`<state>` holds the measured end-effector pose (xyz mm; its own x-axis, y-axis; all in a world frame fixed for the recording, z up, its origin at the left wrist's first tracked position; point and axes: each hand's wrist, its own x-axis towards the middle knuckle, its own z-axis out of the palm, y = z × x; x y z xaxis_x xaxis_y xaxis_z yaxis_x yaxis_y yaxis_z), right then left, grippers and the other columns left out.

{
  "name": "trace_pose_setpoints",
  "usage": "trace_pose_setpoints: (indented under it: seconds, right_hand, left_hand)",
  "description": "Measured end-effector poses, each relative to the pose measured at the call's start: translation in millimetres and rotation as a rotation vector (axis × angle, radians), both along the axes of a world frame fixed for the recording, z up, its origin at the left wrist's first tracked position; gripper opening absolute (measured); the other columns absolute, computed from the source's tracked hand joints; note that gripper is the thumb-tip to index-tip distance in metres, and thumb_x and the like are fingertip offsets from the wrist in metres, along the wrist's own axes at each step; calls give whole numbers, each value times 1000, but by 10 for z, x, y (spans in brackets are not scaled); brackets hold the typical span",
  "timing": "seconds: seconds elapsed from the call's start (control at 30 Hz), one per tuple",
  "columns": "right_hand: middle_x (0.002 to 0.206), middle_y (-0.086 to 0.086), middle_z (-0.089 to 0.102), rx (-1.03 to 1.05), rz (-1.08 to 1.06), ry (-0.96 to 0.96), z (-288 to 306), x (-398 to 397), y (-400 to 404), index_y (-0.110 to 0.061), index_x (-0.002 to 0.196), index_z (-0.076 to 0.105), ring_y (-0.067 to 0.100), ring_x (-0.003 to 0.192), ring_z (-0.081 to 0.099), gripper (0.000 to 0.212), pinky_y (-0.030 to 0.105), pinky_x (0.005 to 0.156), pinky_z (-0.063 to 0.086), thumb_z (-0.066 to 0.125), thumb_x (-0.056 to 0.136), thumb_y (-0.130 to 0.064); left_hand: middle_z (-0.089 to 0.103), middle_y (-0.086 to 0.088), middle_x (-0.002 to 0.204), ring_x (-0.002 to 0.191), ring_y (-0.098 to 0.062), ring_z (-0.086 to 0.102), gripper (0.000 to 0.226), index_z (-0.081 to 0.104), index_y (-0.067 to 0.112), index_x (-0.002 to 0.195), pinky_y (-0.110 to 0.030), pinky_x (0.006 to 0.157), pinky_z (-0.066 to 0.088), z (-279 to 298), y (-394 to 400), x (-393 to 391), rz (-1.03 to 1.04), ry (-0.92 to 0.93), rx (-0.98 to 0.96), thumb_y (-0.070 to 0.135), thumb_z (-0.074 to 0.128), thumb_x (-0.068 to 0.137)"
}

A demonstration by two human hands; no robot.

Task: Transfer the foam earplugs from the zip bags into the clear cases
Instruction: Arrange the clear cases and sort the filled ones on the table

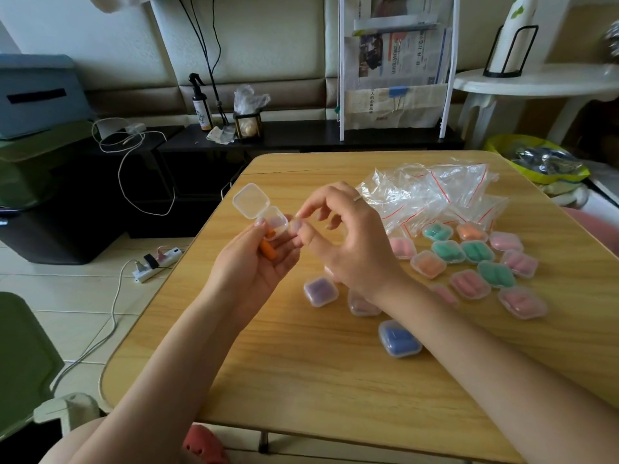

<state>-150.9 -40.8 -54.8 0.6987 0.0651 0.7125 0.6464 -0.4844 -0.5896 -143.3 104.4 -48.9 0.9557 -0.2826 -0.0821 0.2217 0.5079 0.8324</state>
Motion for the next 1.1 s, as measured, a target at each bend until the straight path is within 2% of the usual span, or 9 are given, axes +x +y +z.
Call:
trace_pose_setpoints:
  seconds: [0.1,0.23,0.43,0.5,0.57,0.67,0.77,0.93,1.1]
  right_hand:
    - [93,-1,58,-149,-40,-89,-53,1,30,-10,86,69,12,89,52,10,19,79,42,70,83,-19]
    - [91,-1,57,-265,-63,-128,-98,18,68,-14,89,72,14,88,49,21,32,78,45,66,80,-32]
    - [95,-1,58,-360,-7,-106,-113,35,52,-16,98,71,14,91,46,25,35,79,45,75,76,-26]
    - [95,-3,58,-375,16,-113,-128,38,51,-15,96,71,12,91,44,22,35,79,45,77,76,-23]
    - [92,-5,58,-324,28,-105,-112,16,71,-14,91,72,10,89,45,17,29,79,44,77,76,-19]
    - [88,-4,59,-125,38,-17,-33,-37,79,-10,88,68,4,83,49,10,12,72,39,72,80,-10]
    - [81,0,64,63,53,91,4,-30,25,-6,88,62,8,72,57,10,21,62,47,65,81,0]
    - [79,1,66,220,50,204,-27,3,1,-8,97,57,17,70,60,20,25,66,51,70,82,-5]
    - [71,-5,61,174,69,229,-58,27,-21,-8,91,65,1,62,52,10,14,61,44,71,83,-6]
  left_hand:
    - [71,-17,93,88,-21,71,31,57,0,100,-29,76,58,-1,11,3,0,17,-22,20,33,103]
    - [71,-15,93,89,-22,71,33,59,0,99,-29,76,58,-4,-12,-29,-18,47,-15,22,34,103]
    - [68,-18,107,100,-23,67,39,54,-7,119,-29,75,58,-13,-25,-23,-34,95,-27,21,33,103]
    - [67,-17,100,93,-21,68,37,55,-6,116,-26,68,58,-19,-14,-8,-25,102,-19,21,34,103]
    - [67,-15,90,84,-20,68,34,56,-4,110,-27,68,58,-26,-16,-5,-26,90,-15,20,34,103]
    - [70,-20,98,90,-23,70,34,55,-8,114,-31,79,58,-44,-23,14,0,49,-2,15,32,103]
    - [67,-25,110,98,-27,69,32,55,-8,115,-31,80,58,-57,-19,40,24,21,-11,8,31,102]
    - [66,-24,112,101,-28,68,30,54,-10,117,-33,85,56,-64,-35,24,-21,33,-12,4,35,100]
    - [65,-23,115,108,-28,65,33,57,-9,117,-33,91,53,-55,-16,24,-64,35,-16,9,36,99]
